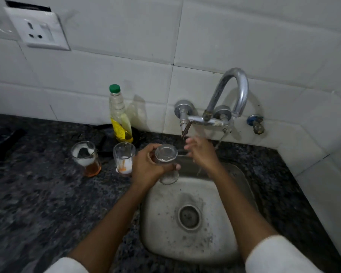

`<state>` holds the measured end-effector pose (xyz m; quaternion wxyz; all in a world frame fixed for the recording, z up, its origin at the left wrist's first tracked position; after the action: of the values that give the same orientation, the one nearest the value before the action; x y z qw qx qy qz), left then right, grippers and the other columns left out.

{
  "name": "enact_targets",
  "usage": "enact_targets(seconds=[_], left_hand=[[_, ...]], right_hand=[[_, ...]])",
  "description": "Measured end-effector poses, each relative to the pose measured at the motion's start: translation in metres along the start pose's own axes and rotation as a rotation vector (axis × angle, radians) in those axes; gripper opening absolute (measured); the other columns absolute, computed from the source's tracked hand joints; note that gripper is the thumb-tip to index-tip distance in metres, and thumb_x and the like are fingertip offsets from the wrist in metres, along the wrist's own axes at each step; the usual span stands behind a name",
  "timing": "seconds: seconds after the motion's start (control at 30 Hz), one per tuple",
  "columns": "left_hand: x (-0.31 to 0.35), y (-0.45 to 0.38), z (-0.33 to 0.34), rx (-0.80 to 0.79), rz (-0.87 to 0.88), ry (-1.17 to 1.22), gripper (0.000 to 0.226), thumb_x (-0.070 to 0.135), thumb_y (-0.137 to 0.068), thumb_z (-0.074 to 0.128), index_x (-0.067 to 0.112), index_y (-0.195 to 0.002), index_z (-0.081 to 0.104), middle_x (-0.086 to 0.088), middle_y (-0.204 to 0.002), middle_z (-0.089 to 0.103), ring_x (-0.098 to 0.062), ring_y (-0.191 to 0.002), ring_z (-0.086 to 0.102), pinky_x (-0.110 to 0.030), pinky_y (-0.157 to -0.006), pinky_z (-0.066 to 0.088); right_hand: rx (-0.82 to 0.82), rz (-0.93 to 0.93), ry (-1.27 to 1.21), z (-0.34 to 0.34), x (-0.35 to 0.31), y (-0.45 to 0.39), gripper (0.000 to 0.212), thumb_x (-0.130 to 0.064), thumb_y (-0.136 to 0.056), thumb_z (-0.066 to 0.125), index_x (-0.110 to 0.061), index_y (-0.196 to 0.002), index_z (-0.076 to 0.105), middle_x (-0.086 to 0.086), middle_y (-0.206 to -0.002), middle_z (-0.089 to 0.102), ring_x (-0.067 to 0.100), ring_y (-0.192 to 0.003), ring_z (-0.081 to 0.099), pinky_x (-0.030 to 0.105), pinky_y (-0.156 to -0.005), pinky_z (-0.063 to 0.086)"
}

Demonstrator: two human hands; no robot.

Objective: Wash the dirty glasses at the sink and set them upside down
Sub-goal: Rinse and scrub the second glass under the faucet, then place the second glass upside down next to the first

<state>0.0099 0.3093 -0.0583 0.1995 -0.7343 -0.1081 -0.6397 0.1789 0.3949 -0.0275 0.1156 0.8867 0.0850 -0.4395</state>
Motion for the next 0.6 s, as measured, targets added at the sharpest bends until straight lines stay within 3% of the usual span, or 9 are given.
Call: enact_targets(seconds=[0.1, 0.2, 0.27, 0.33, 0.5, 0.6], left_hand=[[0.020, 0.008, 0.007, -0.046, 0.026, 0.041, 0.063, 0.031, -0.044, 0.098, 0.017, -0.100, 0.072, 0.000, -0.094, 0.078, -0.013, -0.088, 0.074, -0.041, -0.083, 0.060], [0.041, 0.024, 0.017, -0.144, 0.077, 0.011, 0.059, 0.036, -0.048, 0.096, 0.019, -0.100, 0.074, -0.001, -0.096, 0.078, -0.016, -0.091, 0.074, -0.043, -0.086, 0.059], [0.051, 0.034, 0.020, -0.189, 0.094, -0.021, 0.056, 0.032, -0.052, 0.096, 0.019, -0.102, 0.074, -0.001, -0.098, 0.078, -0.016, -0.093, 0.074, -0.043, -0.087, 0.059], [0.061, 0.046, 0.012, -0.217, 0.086, -0.028, 0.053, 0.025, -0.057, 0.096, 0.017, -0.105, 0.073, -0.002, -0.100, 0.077, -0.017, -0.095, 0.073, -0.043, -0.089, 0.058], [0.079, 0.069, -0.050, -0.261, 0.010, -0.115, 0.054, 0.022, -0.074, 0.086, 0.012, -0.123, 0.066, -0.002, -0.114, 0.074, -0.014, -0.103, 0.071, -0.033, -0.091, 0.057], [0.078, 0.075, -0.123, -0.194, -0.085, -0.101, 0.047, 0.018, -0.083, 0.077, 0.012, -0.127, 0.061, -0.005, -0.116, 0.070, -0.014, -0.095, 0.069, -0.026, -0.079, 0.058]], right_hand=[[-0.219, -0.140, -0.057, 0.020, 0.004, 0.044, 0.048, -0.008, -0.078, 0.075, -0.017, -0.122, 0.057, -0.003, -0.116, 0.065, 0.014, -0.104, 0.064, 0.039, -0.087, 0.056], [-0.185, -0.237, -0.189, 0.024, -0.003, 0.069, 0.064, -0.006, -0.061, 0.089, -0.017, -0.117, 0.062, -0.005, -0.106, 0.071, 0.000, -0.094, 0.068, 0.020, -0.078, 0.056], [-0.049, -0.279, -0.178, 0.013, -0.011, 0.078, 0.062, -0.009, -0.054, 0.092, -0.020, -0.110, 0.067, -0.010, -0.096, 0.073, -0.008, -0.086, 0.067, 0.010, -0.070, 0.051], [0.015, -0.334, -0.134, 0.010, -0.022, 0.091, 0.059, -0.014, -0.052, 0.092, -0.025, -0.105, 0.069, -0.014, -0.089, 0.072, -0.011, -0.083, 0.066, 0.008, -0.067, 0.050], [-0.046, -0.443, -0.049, 0.048, -0.069, 0.112, 0.043, -0.018, -0.050, 0.091, -0.026, -0.083, 0.065, -0.013, -0.071, 0.067, -0.008, -0.064, 0.060, 0.010, -0.053, 0.043], [-0.119, -0.483, -0.037, 0.091, -0.105, 0.113, 0.048, -0.026, -0.047, 0.091, -0.024, -0.089, 0.069, -0.010, -0.077, 0.071, -0.002, -0.069, 0.065, 0.020, -0.059, 0.049]])
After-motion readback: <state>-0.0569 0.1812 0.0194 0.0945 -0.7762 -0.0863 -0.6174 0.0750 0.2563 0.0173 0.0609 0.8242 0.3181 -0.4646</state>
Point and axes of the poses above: each hand's wrist, its own y-axis away from the middle knuckle, its own z-axis out of the palm, x = y × z, the point moved 10 cm from there along -y, towards the middle knuckle
